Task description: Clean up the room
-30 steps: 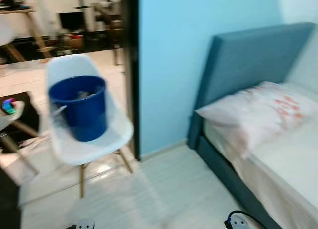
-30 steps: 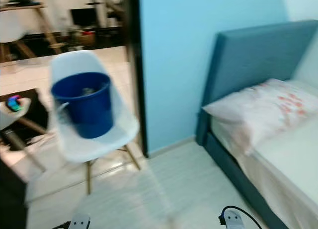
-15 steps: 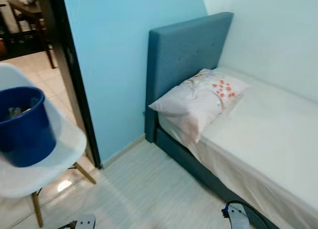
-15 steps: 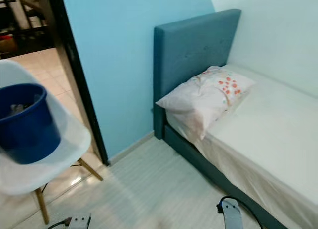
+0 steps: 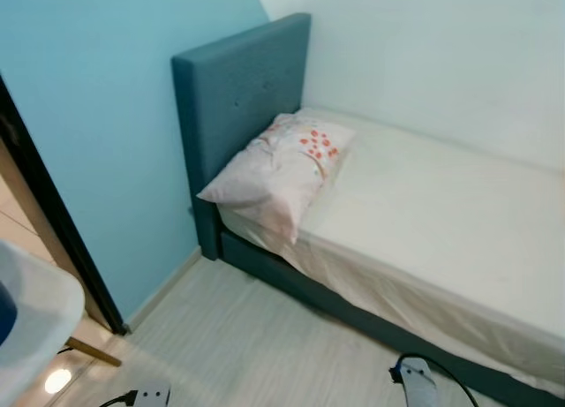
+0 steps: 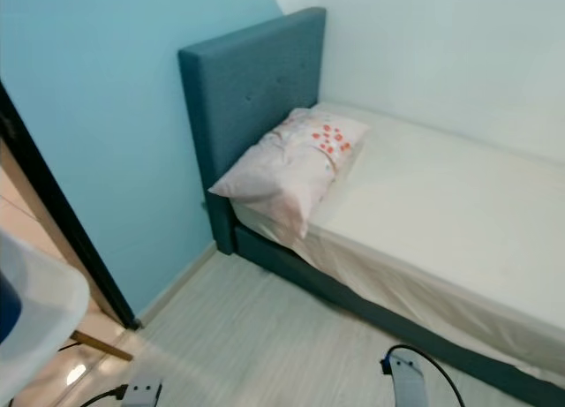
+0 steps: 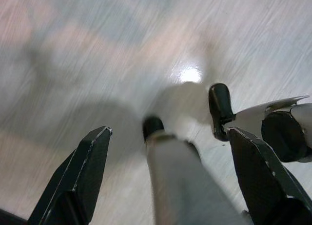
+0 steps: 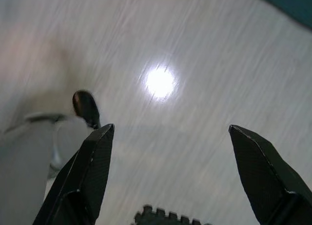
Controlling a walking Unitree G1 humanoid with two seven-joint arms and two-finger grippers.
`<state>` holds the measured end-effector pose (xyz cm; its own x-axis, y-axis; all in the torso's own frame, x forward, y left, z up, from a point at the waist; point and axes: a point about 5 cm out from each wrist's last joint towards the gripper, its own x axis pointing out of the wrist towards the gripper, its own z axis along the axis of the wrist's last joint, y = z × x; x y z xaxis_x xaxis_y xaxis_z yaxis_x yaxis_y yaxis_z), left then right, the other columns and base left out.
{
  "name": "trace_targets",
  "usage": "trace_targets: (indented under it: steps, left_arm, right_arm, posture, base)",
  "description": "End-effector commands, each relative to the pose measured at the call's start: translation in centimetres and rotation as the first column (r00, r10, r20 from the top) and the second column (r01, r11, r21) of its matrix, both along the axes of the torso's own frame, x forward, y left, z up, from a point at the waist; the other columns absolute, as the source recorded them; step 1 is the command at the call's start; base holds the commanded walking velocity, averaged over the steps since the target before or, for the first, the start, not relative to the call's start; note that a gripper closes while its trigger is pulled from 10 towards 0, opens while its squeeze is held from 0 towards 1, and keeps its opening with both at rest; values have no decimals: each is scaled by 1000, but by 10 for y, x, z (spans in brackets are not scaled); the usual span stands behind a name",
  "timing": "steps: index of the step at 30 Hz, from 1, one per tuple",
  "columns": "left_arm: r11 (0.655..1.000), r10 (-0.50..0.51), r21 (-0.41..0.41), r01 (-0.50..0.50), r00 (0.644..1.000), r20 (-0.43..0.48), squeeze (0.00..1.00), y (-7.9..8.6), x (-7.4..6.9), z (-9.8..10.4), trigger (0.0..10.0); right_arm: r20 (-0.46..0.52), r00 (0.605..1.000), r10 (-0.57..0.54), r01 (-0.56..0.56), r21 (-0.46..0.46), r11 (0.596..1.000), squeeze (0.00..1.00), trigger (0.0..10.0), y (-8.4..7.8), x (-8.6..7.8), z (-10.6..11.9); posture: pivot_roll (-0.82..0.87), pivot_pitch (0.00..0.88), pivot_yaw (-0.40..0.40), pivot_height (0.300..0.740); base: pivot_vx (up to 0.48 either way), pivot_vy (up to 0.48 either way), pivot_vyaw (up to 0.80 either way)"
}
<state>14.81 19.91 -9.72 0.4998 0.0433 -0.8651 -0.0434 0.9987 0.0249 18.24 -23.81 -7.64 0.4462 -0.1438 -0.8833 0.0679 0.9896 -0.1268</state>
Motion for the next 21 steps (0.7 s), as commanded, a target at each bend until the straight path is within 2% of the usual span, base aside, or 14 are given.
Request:
trace_targets:
  steps: [1,10,13,21]
  left_arm:
    - [1000,3,14,-2,1000,-21,0,4,-5,-1,10000]
    - [998,-10,57,13,999,-46,0,12,-12,-3,10000]
    - [998,-11,60,14,999,-50,0,13,-13,-3,10000]
    - [998,-19,61,22,998,-58,0,15,-16,-3,10000]
  right_arm:
    - [-6,1000,2,-2,19,1000,0,10000,6,-3,-3]
    - [22,1000,9,-10,41,999,0,10000,11,1,-2]
    - [32,999,5,-7,46,999,0,10000,11,2,-2]
    - [63,998,5,-9,62,998,0,10000,14,7,0]
  posture:
    - [26,0,-49,740]
    - [30,0,-49,740]
    - [30,0,-49,740]
    - [29,0,-46,740]
  base:
    - [0,0,-769]
    - [0,0,-769]
    - [0,0,0]
    - [0,-377,0]
